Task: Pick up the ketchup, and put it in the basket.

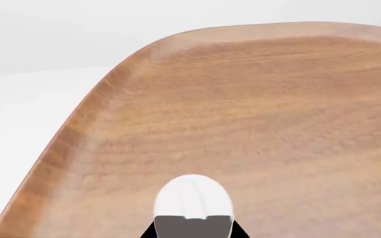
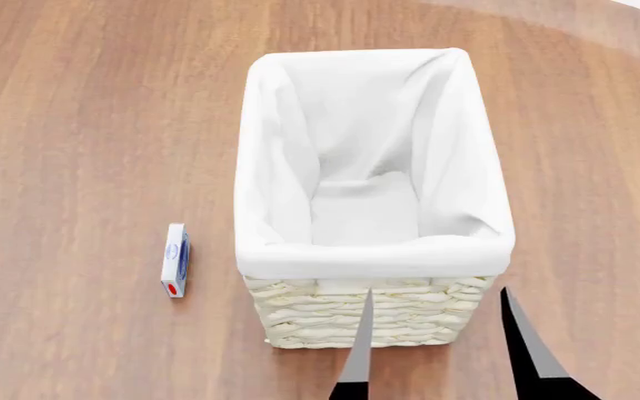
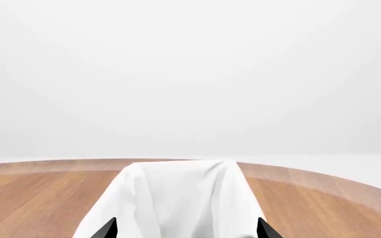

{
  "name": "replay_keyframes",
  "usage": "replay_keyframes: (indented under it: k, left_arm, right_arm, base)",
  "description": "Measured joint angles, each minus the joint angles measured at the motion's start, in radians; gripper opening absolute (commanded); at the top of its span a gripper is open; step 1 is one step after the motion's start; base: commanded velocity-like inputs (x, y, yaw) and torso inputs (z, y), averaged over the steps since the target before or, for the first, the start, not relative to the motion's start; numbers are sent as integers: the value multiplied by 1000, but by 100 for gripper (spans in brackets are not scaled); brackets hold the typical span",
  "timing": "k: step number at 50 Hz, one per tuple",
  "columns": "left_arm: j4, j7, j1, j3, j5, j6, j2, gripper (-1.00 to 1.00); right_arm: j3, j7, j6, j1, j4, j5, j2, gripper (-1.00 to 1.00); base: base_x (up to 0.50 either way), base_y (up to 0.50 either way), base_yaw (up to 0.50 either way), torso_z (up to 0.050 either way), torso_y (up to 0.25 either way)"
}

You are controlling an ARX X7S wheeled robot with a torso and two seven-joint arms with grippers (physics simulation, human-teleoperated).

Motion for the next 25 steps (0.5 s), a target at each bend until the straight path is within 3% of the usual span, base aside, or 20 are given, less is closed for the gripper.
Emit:
replay_keyframes:
  k: [25]
  left_arm:
    - [115,-11,24,24,-18,-50,-2,-100]
  right_arm:
    - [-6,7,-1,3,3,0,5,100]
  base:
    - [0,0,0,0,0]
